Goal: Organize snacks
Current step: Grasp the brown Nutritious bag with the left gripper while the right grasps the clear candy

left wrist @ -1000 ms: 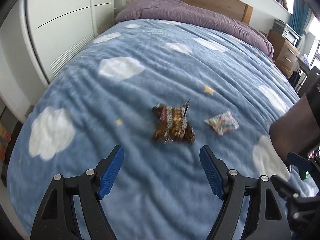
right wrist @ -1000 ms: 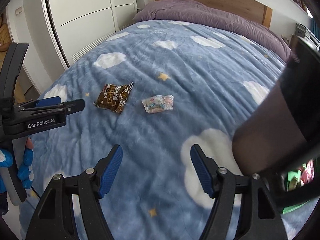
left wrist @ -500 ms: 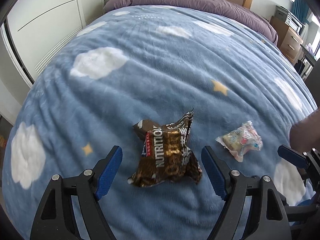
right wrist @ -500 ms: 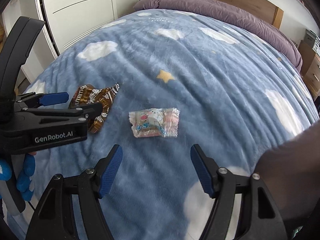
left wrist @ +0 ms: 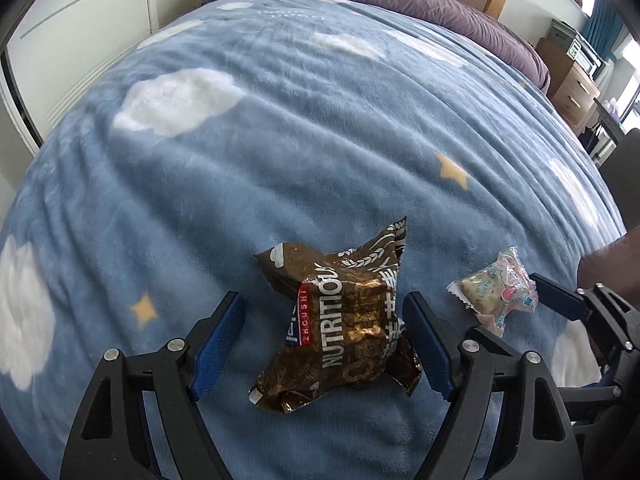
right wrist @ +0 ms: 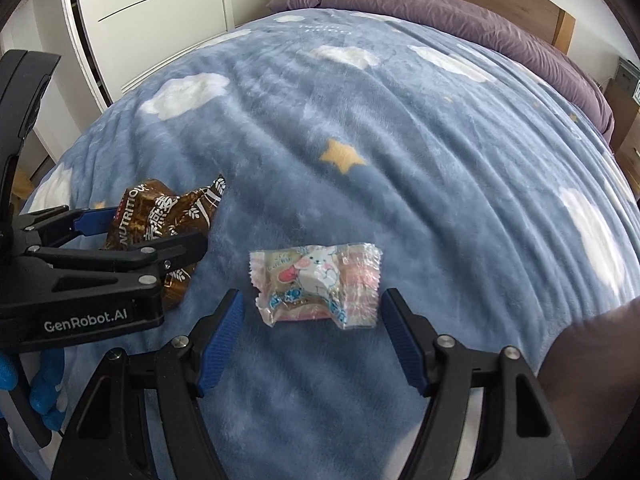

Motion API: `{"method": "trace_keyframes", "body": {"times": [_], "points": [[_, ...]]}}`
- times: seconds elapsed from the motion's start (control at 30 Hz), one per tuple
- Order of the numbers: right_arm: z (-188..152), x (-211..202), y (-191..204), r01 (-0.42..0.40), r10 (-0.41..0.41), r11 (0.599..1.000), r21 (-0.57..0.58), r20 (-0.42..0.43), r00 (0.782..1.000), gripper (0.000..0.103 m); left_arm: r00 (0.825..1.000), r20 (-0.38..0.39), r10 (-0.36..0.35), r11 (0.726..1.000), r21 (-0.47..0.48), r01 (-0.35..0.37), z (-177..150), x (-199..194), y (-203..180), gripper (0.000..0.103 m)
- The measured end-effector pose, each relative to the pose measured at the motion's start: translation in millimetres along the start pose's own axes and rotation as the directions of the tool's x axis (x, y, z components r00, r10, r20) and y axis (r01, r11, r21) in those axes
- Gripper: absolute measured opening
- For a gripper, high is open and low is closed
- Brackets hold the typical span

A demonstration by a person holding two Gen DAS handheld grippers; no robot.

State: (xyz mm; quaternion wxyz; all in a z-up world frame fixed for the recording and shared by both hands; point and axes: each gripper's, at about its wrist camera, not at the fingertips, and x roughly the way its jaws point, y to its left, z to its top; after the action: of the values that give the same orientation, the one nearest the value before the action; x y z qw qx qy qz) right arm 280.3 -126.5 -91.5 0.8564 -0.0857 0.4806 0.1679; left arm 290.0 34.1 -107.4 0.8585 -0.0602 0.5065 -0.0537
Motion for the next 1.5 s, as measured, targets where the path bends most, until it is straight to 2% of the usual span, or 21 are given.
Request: {"method": "trace_keyframes", "body": {"times": [0.13,0.4,0.47,0.53,0.83,0.9,0.93,0.97,1.0,1.03,1.13,1.2,1.23,1.27,1.33,1.4,1.5], "points": [[1,7,2,0.002,-0.002,1.0,0.004,-0.007,1.0,0.103,1.0,-0.008,-0.03,0.999,-0.014,0.03,2,4,7,0.076],[4,12,2,0.008,-0.008,1.0,0.002,-0.002,1.0,0.102,1.0,-0.016,-0.009,1.0,0.02,0.009,2,11,4,0.076],[5,14,3,0.014,-0.014,1.0,-0.011,-0.005,1.0,0.09,1.0,-0.016,-0.005,1.0,0.021,0.005,2,12,4,0.076],[6,15,3,0.012,-0.013,1.0,-0.015,-0.008,1.0,0.085,1.0,-0.015,0.0,1.0,0.022,0.001,2,13,3,0.076],[8,13,6,0.025,-0.025,0.997,-0.07,0.013,1.0,0.084,1.0,-0.011,-0.009,1.0,0.02,0.009,1,12,5,0.076],[7,13,6,0.028,-0.026,0.997,-0.073,0.019,0.999,0.07,1.0,-0.009,-0.012,1.0,0.015,0.013,1,13,6,0.076],[7,13,5,0.026,-0.025,0.997,-0.07,0.019,0.999,0.047,1.0,-0.009,-0.013,1.0,0.017,0.013,0,13,6,0.076],[7,13,3,0.026,-0.025,0.998,-0.063,0.022,0.999,0.035,1.0,-0.008,-0.01,1.0,0.024,0.01,0,13,6,0.076],[7,12,1,0.023,-0.021,0.998,-0.052,0.026,0.999,0.03,1.0,-0.007,-0.007,1.0,0.029,0.007,-1,13,6,0.076],[7,12,-2,0.017,-0.016,0.999,-0.044,0.027,1.0,0.013,1.0,-0.006,-0.003,0.999,0.033,0.003,-1,13,5,0.076],[6,12,-9,-0.024,0.024,0.999,-0.021,0.025,0.999,0.013,1.0,-0.004,0.005,0.999,0.036,-0.005,-2,13,3,0.076],[6,10,-16,-0.08,0.08,0.997,0.022,0.031,0.996,0.014,1.0,-0.004,0.01,0.999,0.036,-0.01,-2,14,3,0.076],[5,10,-19,-0.108,0.107,0.993,0.046,0.033,0.994,0.021,1.0,-0.003,0.013,0.999,0.035,-0.013,-2,14,1,0.076],[5,9,-23,-0.141,0.138,0.987,0.073,0.037,0.99,0.042,1.0,-0.003,0.017,0.999,0.036,-0.017,-2,15,0,0.076],[4,9,-30,-0.205,0.2,0.97,0.129,0.052,0.978,0.062,1.0,-0.004,0.022,0.999,0.038,-0.022,-2,15,-1,0.076],[4,9,-36,-0.254,0.244,0.949,0.184,0.075,0.967,0.07,1.0,-0.004,0.024,0.999,0.04,-0.024,-2,15,-1,0.076],[2,12,-47,-0.296,0.278,0.916,0.272,0.102,0.955,0.071,1.0,-0.004,0.025,0.999,0.04,-0.025,-2,16,-1,0.076]]}}
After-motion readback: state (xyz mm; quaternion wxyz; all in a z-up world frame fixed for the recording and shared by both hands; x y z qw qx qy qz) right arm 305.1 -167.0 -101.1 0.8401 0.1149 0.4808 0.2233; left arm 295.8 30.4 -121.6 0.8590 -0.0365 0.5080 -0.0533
